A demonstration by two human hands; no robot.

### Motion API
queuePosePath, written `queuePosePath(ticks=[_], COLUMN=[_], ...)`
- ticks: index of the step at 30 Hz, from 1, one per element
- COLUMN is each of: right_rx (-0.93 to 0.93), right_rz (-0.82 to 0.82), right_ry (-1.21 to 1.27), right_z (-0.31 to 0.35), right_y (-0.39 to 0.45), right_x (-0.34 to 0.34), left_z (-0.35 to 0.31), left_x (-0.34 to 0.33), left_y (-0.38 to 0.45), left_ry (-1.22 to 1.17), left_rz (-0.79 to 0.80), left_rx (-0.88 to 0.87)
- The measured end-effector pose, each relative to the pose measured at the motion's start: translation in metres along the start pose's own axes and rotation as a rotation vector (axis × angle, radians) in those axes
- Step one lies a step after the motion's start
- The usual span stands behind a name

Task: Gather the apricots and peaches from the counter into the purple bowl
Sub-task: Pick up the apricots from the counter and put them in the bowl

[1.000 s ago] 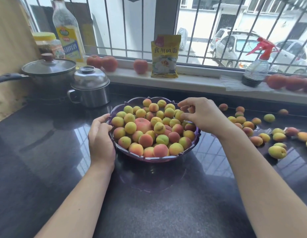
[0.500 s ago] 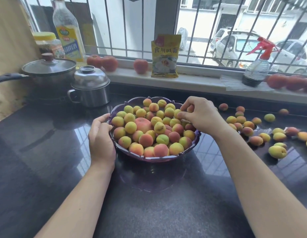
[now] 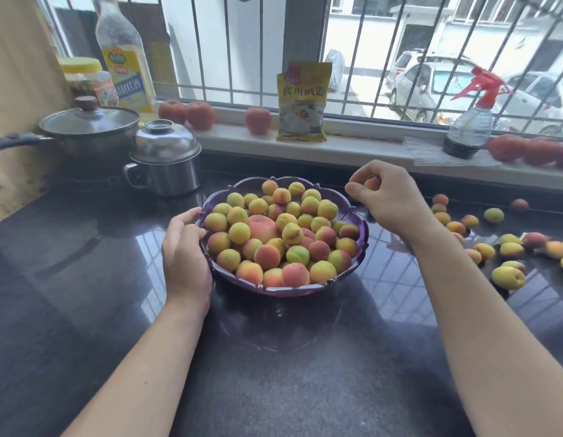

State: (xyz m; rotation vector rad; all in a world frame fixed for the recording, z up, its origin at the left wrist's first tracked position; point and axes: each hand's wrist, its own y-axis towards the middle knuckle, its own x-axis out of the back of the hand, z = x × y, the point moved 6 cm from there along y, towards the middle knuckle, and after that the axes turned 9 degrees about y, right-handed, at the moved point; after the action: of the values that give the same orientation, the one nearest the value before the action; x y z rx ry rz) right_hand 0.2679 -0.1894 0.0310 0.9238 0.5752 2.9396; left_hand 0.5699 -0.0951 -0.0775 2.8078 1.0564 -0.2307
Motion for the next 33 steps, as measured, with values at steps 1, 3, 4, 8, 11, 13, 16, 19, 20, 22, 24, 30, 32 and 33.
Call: queuePosePath(ticks=[1, 3, 4, 8, 11, 13, 16, 19, 20, 22, 24, 30, 32, 33], right_rx=[-0.018, -0.081, -0.117, -0.122, 0.022, 0.071, 0.173, 0.257, 0.271, 0.265, 0.258, 0.251, 0.253, 0.253], right_rz=[0.017, 0.087, 0.122, 0.225, 0.298, 0.251, 0.231, 0.289, 0.307, 0.345, 0.363, 0.295, 0.311, 0.329], right_ry=[-0.006, -0.029, -0.027, 0.002, -0.045, -0.025, -0.117, -0.237, -0.265, -0.341, -0.444, -0.49, -0.479, -0.478], right_z=[0.0, 0.002, 0.002, 0.012, 0.027, 0.033, 0.04, 0.048, 0.048, 0.046, 0.044, 0.046, 0.045, 0.044], right_y=[0.001, 0.001, 0.0, -0.002, -0.009, -0.014, -0.019, -0.025, -0.026, -0.027, -0.027, -0.027, -0.026, -0.026], right_x=[0.003, 0.003, 0.001, -0.004, -0.009, -0.012, -0.026, -0.045, -0.049, -0.056, -0.059, -0.056, -0.056, -0.057], left_z=[0.0, 0.001, 0.001, 0.001, 0.001, 0.002, 0.003, 0.003, 0.003, 0.002, 0.003, 0.003, 0.003, 0.002], left_x=[0.0, 0.0, 0.0, 0.001, 0.001, 0.001, 0.001, 0.0, 0.0, 0.0, 0.0, 0.0, -0.001, -0.001], left_y=[0.0, 0.0, 0.0, 0.001, 0.001, 0.002, 0.003, 0.003, 0.002, 0.002, 0.002, 0.002, 0.002, 0.001], left_ry=[0.002, 0.001, 0.004, 0.017, 0.03, 0.032, 0.042, 0.017, 0.004, -0.002, -0.006, 0.0, -0.006, -0.01], left_rz=[-0.001, 0.005, 0.008, 0.002, 0.002, 0.004, 0.002, 0.007, 0.01, 0.012, 0.014, 0.013, 0.014, 0.015], left_rx=[0.003, 0.009, 0.011, 0.006, 0.005, 0.011, 0.01, 0.021, 0.024, 0.024, 0.027, 0.022, 0.029, 0.031])
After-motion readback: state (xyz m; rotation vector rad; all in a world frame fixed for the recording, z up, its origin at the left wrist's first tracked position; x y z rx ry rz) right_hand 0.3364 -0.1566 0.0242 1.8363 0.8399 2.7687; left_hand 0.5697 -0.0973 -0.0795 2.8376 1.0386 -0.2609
